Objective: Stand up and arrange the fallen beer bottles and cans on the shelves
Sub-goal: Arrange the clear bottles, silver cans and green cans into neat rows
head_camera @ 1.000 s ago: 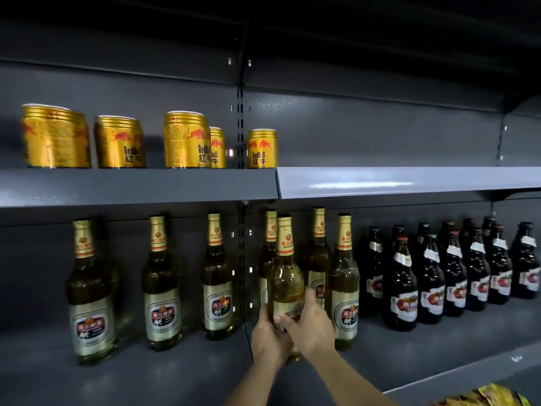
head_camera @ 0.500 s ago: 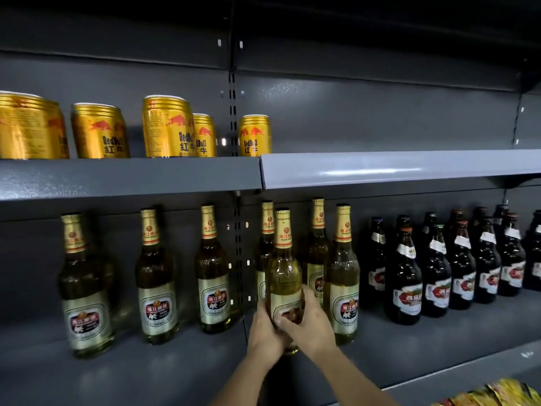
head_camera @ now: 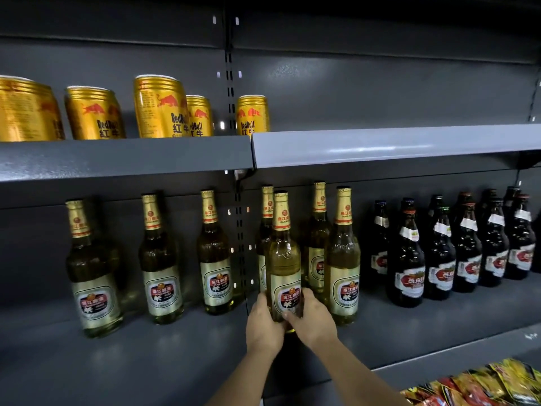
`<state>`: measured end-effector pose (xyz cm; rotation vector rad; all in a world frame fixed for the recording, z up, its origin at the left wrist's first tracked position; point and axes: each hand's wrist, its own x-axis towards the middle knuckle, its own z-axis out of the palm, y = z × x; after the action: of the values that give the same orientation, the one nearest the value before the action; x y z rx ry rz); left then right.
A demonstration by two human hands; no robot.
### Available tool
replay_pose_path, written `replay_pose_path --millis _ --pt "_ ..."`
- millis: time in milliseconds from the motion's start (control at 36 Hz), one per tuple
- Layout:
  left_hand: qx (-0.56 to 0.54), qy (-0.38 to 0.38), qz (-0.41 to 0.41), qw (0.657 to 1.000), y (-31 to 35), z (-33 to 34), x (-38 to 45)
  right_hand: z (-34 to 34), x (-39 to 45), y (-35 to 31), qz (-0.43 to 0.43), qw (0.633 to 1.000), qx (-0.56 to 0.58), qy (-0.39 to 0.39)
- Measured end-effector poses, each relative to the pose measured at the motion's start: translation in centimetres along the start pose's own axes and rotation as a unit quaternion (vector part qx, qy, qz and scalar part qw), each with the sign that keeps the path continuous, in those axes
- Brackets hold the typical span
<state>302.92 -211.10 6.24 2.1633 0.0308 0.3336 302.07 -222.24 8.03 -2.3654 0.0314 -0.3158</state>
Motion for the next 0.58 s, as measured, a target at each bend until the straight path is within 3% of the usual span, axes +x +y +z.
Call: replay_pose_path --millis 333,583 --pt "0.103 -0.038 0.003 0.994 -0.7 -2.6 -2.0 -0.7 -2.1 0.9 -0.027 0.998 -0.052 -0.006" --pt "0.176 0.053 -0.055 0.982 -3.1 -9.0 -7.5 0.6 -6.2 -0.2 -0.075 0.991 -0.093 0.053"
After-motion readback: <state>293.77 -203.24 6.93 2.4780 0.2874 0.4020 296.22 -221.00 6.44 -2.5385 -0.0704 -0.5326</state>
